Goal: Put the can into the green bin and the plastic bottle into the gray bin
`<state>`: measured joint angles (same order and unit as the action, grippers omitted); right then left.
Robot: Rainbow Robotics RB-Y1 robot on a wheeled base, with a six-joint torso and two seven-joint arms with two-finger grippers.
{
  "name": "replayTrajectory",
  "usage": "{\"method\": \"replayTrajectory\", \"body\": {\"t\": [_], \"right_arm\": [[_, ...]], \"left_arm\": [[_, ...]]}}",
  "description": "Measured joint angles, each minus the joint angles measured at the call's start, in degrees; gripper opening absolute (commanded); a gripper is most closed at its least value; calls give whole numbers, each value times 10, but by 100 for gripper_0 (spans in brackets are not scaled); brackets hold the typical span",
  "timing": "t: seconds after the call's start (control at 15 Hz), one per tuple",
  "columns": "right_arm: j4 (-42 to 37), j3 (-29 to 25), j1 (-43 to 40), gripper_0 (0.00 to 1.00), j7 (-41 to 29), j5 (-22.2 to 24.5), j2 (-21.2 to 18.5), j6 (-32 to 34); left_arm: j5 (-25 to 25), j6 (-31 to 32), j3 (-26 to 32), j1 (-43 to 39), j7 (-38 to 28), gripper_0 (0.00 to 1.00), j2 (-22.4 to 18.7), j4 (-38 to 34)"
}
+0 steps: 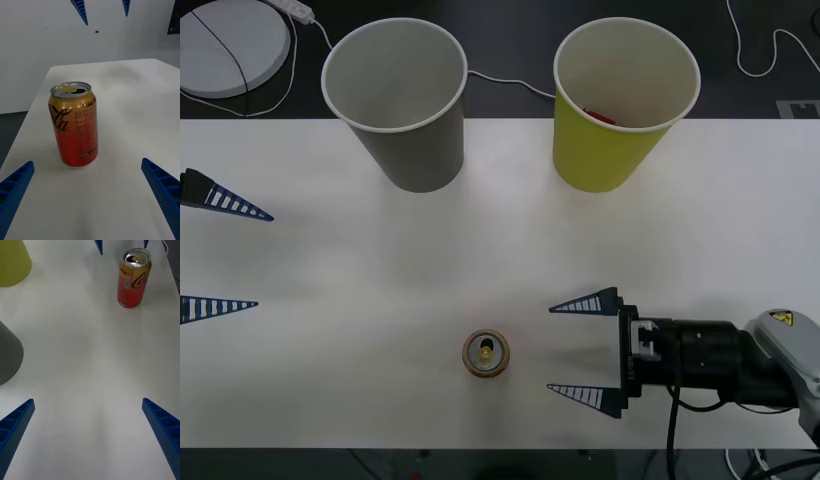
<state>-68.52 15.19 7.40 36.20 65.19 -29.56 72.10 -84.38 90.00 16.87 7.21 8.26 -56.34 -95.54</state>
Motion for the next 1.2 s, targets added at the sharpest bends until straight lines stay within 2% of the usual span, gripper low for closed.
{"method": "replayTrajectory", "body": {"t": [0.67, 1.2], "right_arm": [[0, 114, 19, 100, 22, -34, 34, -127], [0, 154, 28, 100, 30, -35, 59, -170]], "left_arm": [[0, 0, 0, 0, 0, 100, 0, 0], [0, 0, 0, 0, 0, 100, 0, 0]]}}
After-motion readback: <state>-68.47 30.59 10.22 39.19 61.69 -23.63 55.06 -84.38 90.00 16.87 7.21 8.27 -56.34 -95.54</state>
